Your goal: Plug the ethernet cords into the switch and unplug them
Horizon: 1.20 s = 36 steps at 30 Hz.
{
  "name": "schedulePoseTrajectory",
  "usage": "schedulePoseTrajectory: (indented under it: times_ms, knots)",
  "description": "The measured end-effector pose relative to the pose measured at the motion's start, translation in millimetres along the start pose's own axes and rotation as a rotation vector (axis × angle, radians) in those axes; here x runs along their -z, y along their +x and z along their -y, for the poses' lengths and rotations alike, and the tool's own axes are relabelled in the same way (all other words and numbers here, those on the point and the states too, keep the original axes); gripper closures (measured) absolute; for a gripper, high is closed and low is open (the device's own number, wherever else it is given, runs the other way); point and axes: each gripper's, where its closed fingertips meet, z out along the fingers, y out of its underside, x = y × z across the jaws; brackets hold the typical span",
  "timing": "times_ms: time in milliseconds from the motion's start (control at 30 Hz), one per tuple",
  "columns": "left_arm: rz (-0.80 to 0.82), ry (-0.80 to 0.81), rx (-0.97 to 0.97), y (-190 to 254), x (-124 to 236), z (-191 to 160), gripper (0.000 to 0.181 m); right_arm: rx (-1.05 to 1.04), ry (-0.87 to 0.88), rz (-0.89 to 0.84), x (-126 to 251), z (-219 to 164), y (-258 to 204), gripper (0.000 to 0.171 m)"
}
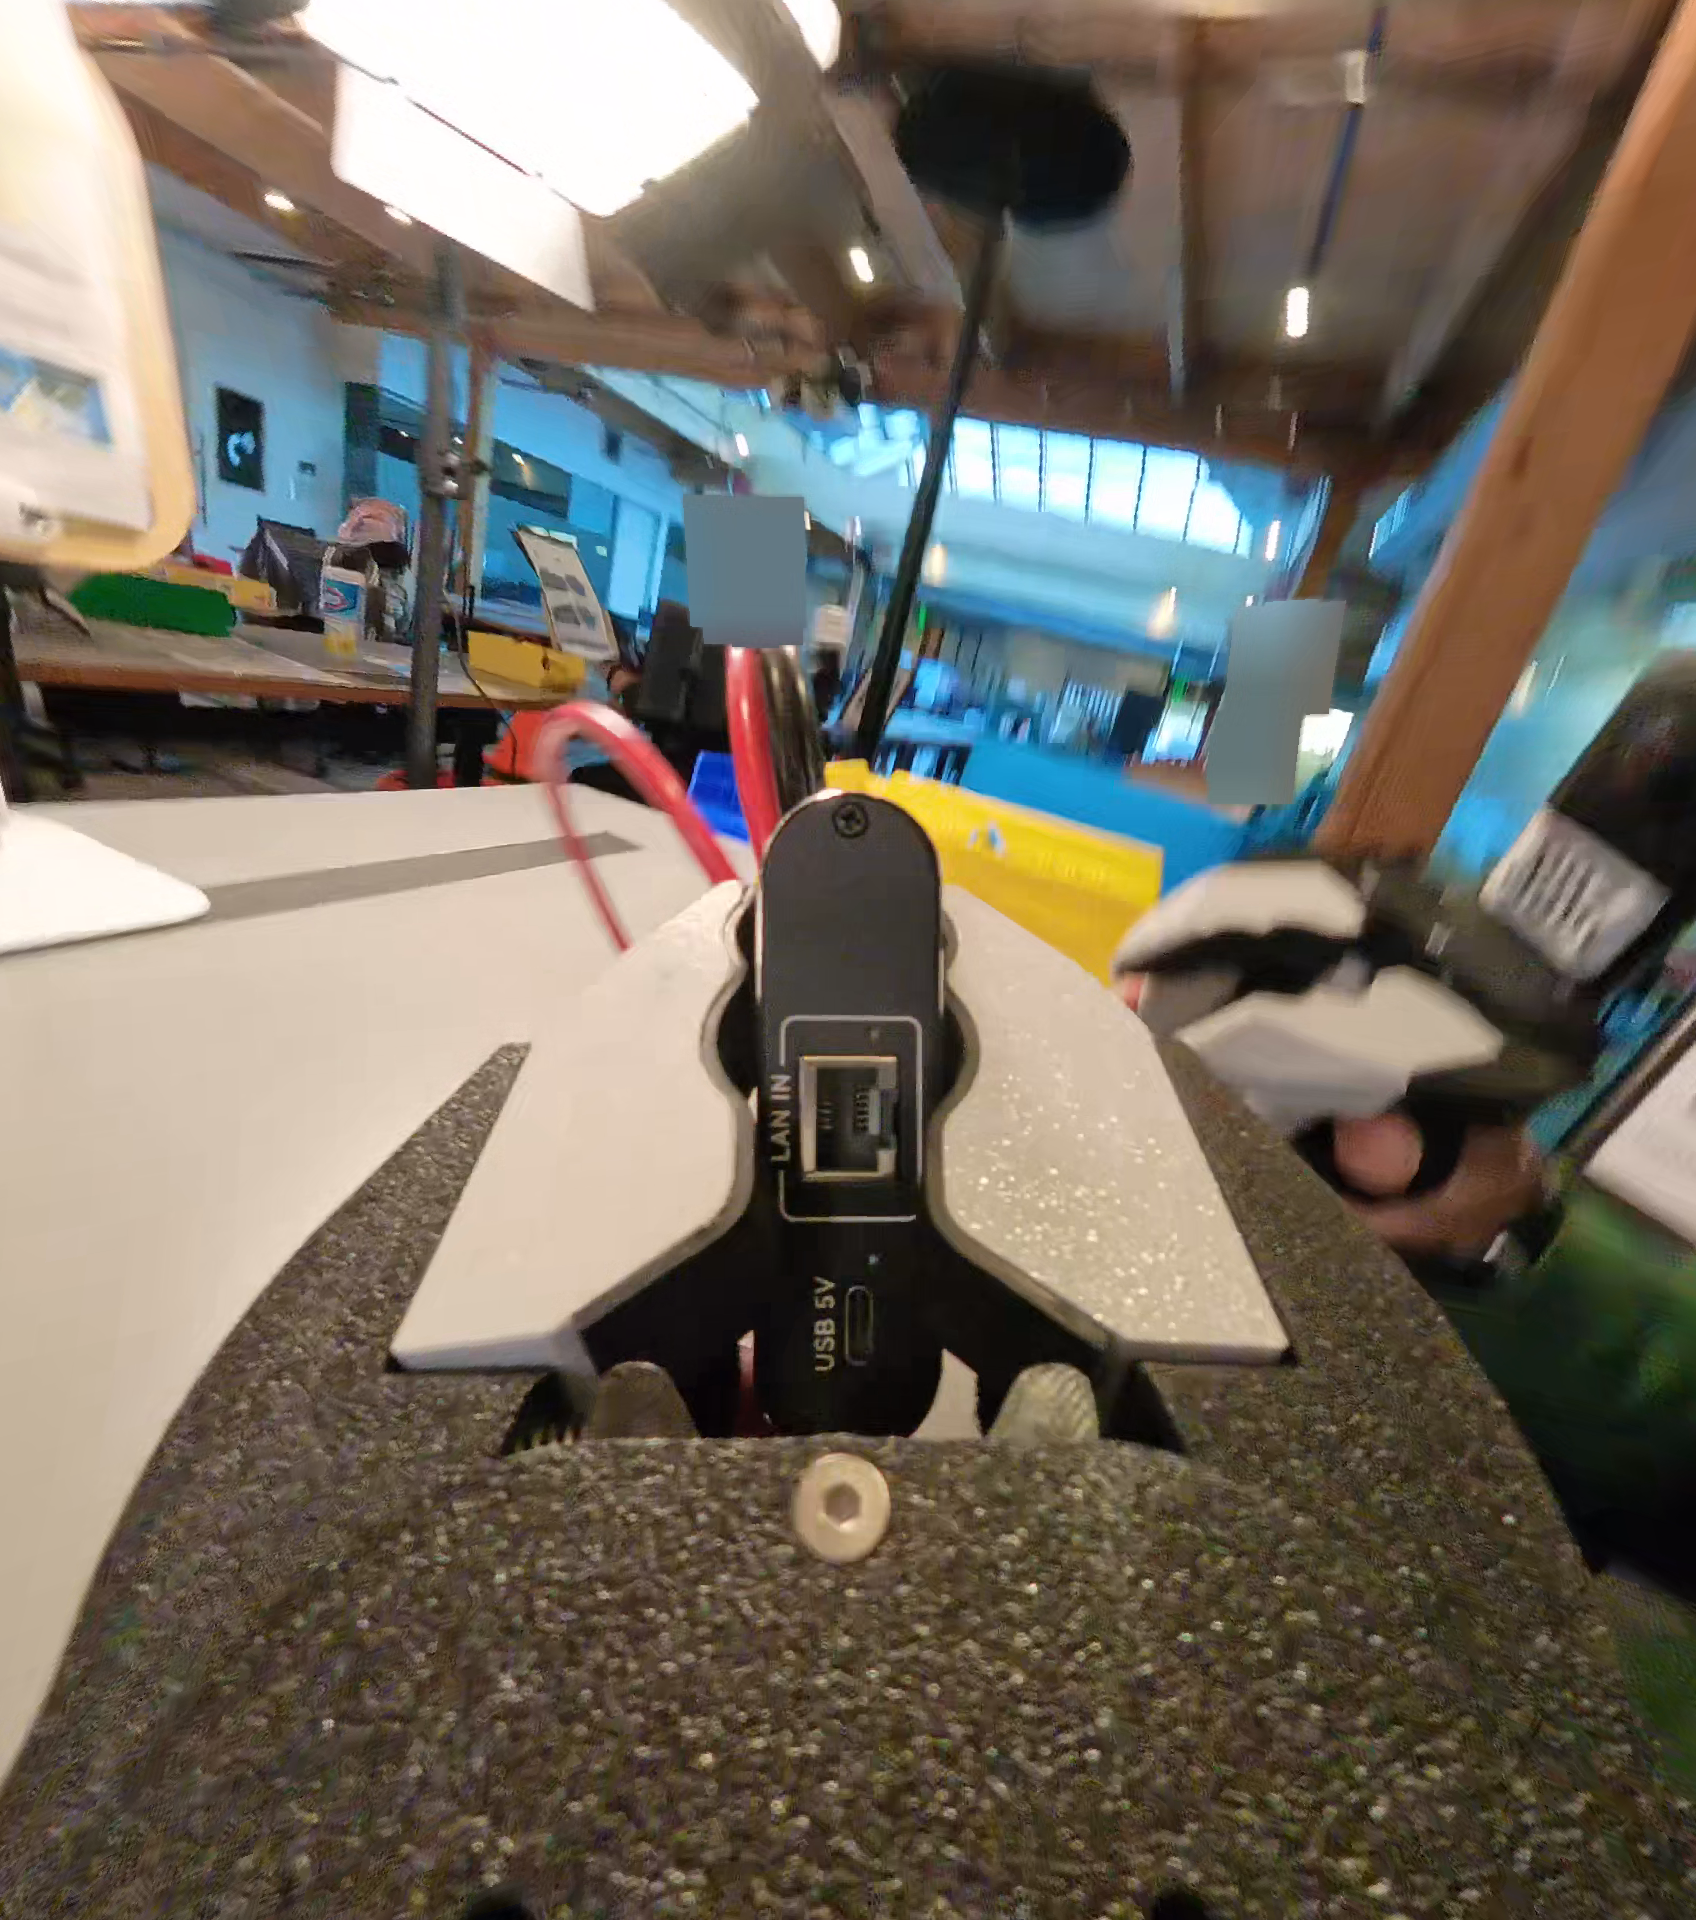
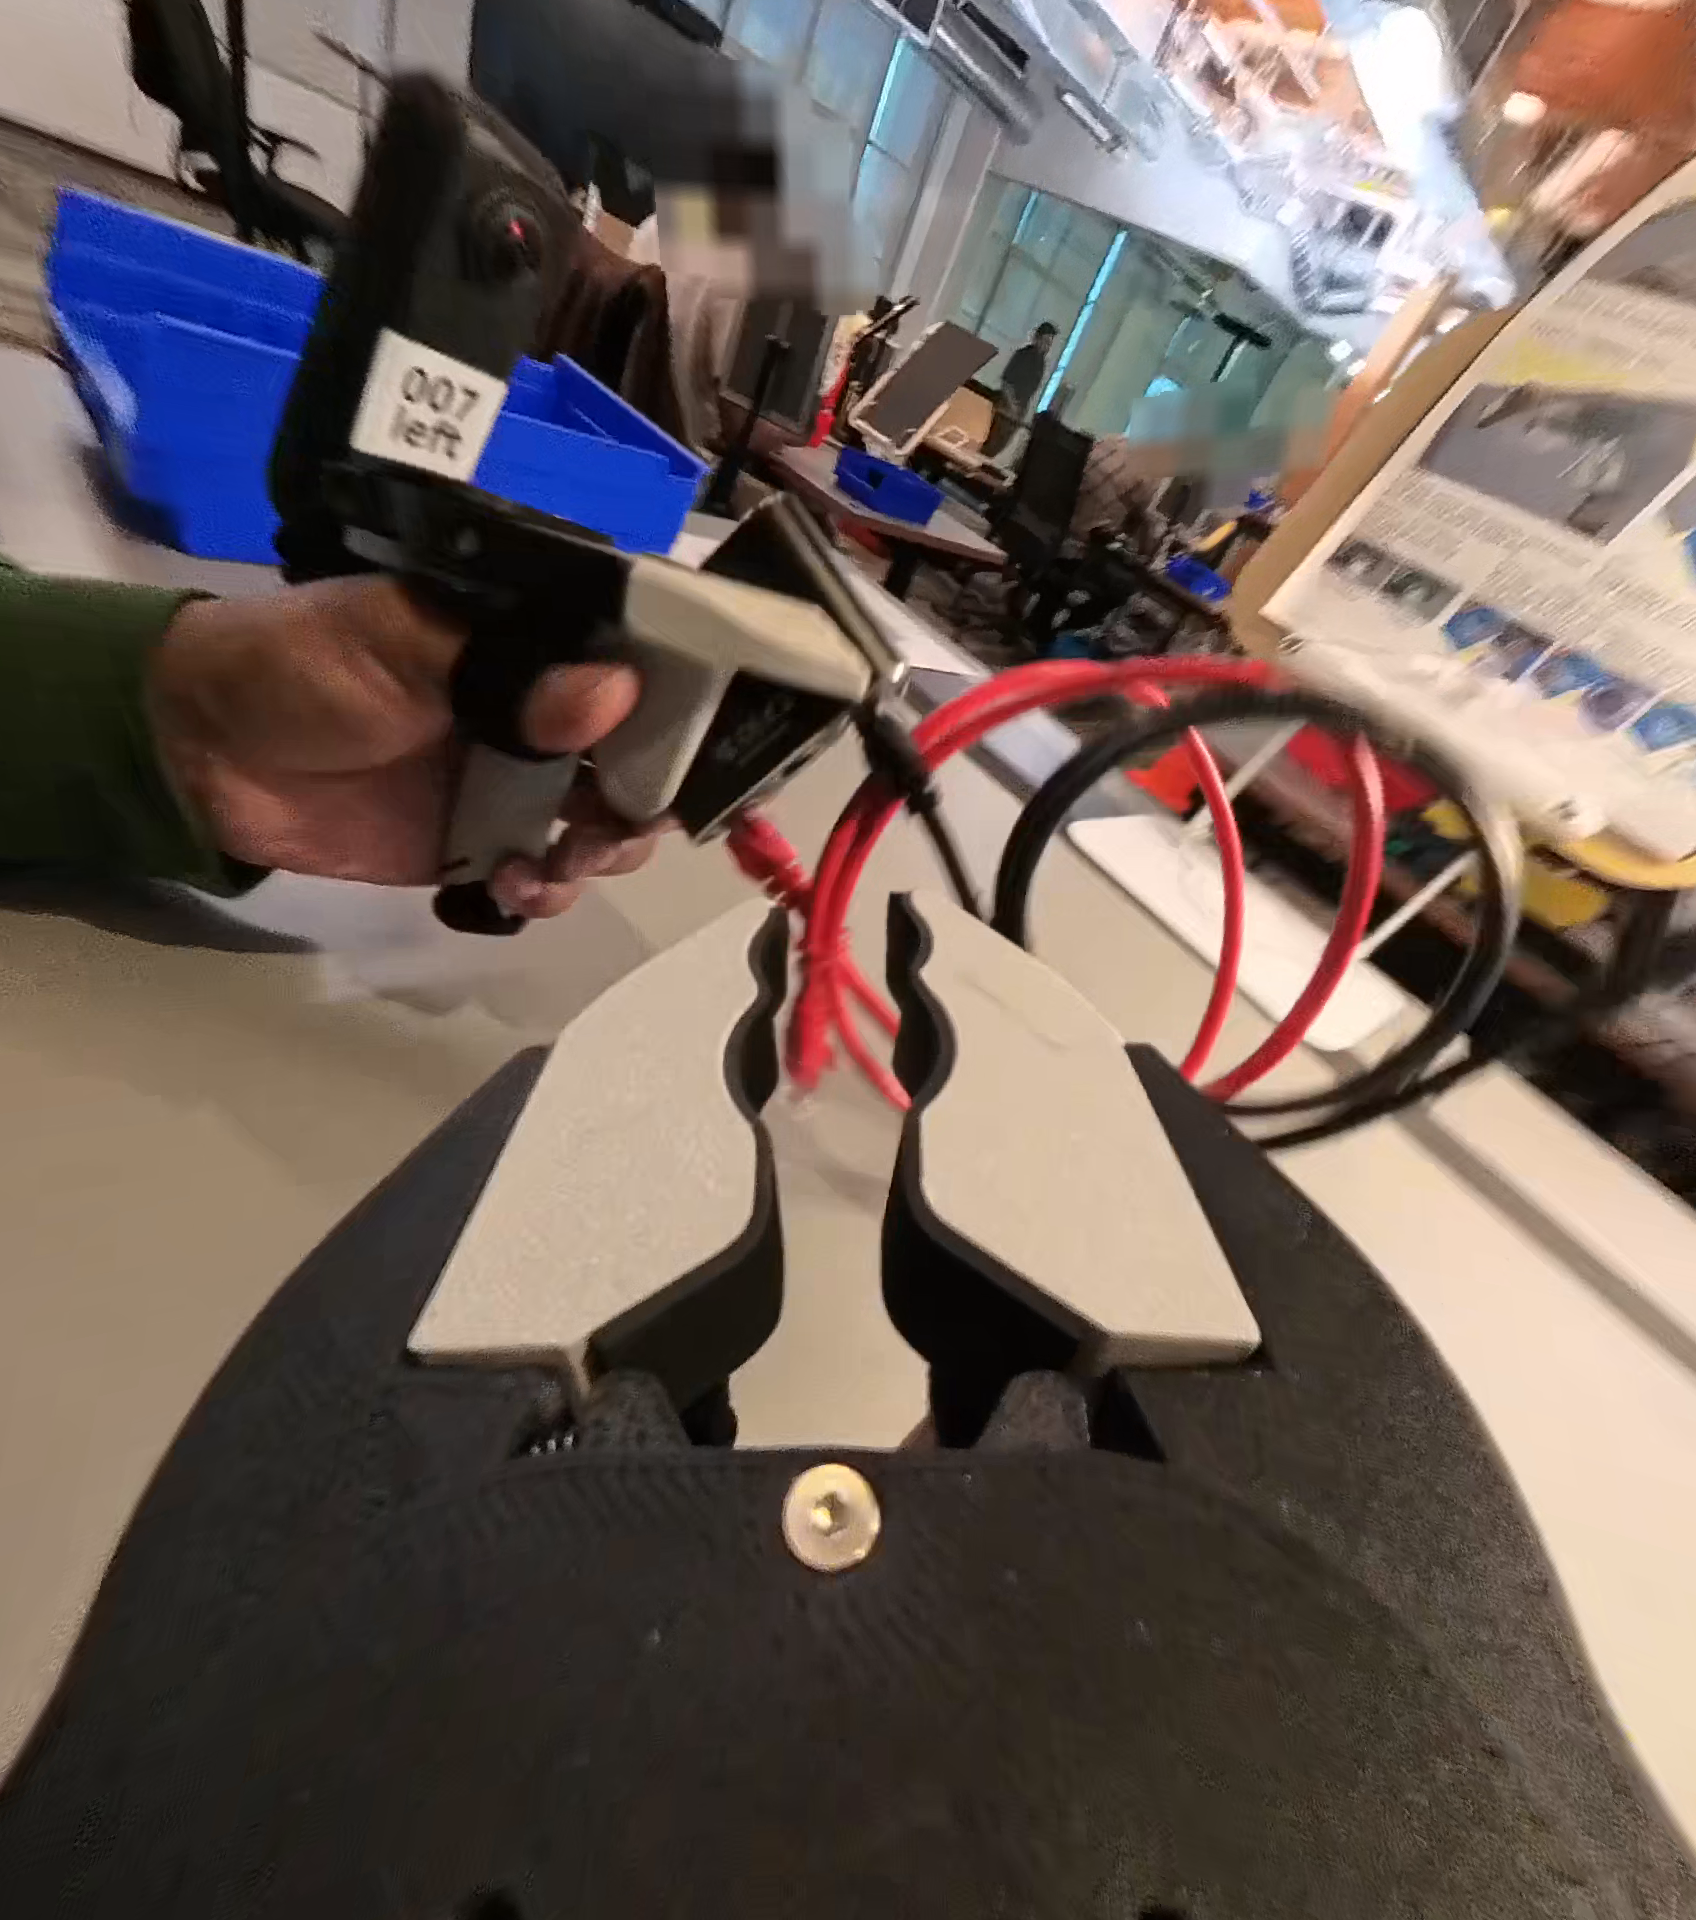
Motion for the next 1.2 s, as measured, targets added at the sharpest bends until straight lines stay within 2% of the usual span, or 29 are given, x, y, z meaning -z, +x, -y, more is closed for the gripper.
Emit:
schedulePoseTrajectory:
  times_ms: [67,167,300,400,600,733,800,1067,1200]
  knots:
    - [0.025,0.119,0.189,-4.0,9.6,11.3,0.153,-0.113,0.006,0.076,0.6,-8.1,-16.1,0.158]
    - [0.033,0.307,0.382,0.4,22.4,21.7,0.153,-0.247,-0.06,0.189,-5.9,-21.6,-42.1,0.156]
    - [0.0,0.497,0.453,19.9,31.6,26.9,0.152,-0.401,-0.052,0.262,-16.0,-21.4,-61.2,0.149]
    - [-0.035,0.545,0.508,29.4,32.7,18.3,0.153,-0.533,0.026,0.311,-17.9,-7.6,-64.5,0.144]
    - [-0.118,0.498,0.503,47.2,26.2,13.4,0.153,-0.674,0.121,0.341,-13.4,3.1,-55.5,0.14]
    - [-0.184,0.504,0.509,58.3,25.4,16.9,0.153,-0.741,0.191,0.405,-4.5,11.1,-53.1,0.149]
    - [-0.199,0.468,0.488,64.9,22.1,14.8,0.153,-0.729,0.218,0.383,-1.5,12.5,-48.0,0.16]
    - [-0.184,0.214,0.357,81.2,14.0,-9.6,0.141,-0.718,0.328,0.32,12.1,23.3,-27.9,0.159]
    - [-0.223,0.2,0.357,86.9,15.8,-12.9,0.144,-0.676,0.33,0.314,14.7,24.6,-28.8,0.159]
